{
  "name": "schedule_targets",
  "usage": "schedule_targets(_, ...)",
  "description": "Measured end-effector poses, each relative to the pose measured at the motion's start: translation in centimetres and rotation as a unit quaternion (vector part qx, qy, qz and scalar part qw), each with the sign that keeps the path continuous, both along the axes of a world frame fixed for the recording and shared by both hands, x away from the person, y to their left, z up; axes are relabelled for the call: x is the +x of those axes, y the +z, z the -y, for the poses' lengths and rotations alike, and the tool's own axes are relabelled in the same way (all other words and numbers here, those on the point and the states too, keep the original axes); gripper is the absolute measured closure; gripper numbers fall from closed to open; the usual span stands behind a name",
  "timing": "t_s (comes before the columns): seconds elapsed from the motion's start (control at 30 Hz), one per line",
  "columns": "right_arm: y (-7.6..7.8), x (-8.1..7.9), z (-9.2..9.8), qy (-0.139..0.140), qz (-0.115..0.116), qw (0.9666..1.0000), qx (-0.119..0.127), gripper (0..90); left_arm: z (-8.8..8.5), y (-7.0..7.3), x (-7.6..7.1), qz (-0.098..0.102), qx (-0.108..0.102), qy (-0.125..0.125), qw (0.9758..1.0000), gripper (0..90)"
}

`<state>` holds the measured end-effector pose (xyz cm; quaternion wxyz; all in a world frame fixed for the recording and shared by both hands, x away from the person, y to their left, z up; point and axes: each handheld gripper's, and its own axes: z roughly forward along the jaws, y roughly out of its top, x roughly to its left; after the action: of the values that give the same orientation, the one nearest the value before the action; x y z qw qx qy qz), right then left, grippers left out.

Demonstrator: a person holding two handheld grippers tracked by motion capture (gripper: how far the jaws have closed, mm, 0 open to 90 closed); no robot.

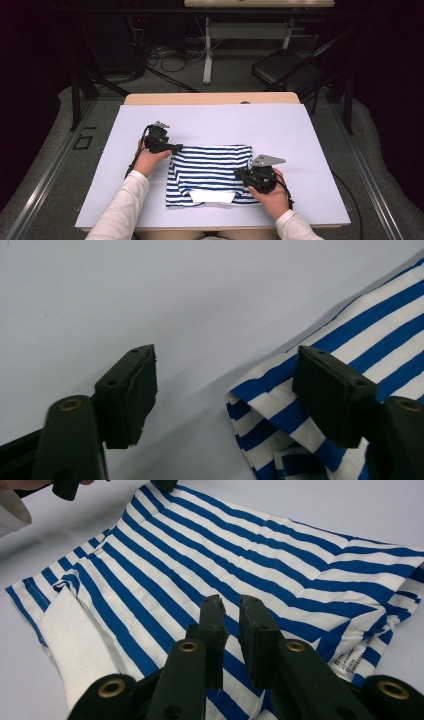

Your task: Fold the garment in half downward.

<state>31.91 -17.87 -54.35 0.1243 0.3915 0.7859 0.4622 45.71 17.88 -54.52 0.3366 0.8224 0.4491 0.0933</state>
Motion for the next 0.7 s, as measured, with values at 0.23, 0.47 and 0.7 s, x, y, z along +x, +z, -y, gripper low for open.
schedule_targets(0.23, 0.0, 0.01, 0.02, 0.0, 0.0, 1.0, 0.0, 80.5, 0.13, -0.31, -0.25, -0.001, 0.005, -0.008, 1.0, 42.1)
schedule_targets(0.47, 0.01, 0.0, 0.02, 0.0, 0.001, 1.0, 0.001, 80.3, 0.6, -0.39, -0.52, 0.003, 0.021, -0.021, 0.9996, 52.8)
schedule_targets(0.7, 0.01, -0.01, 0.01, 0.001, 0.001, 1.0, 0.001, 80.2, 0.84, -0.63, -0.84, 0.008, 0.034, -0.026, 0.999, 58.4)
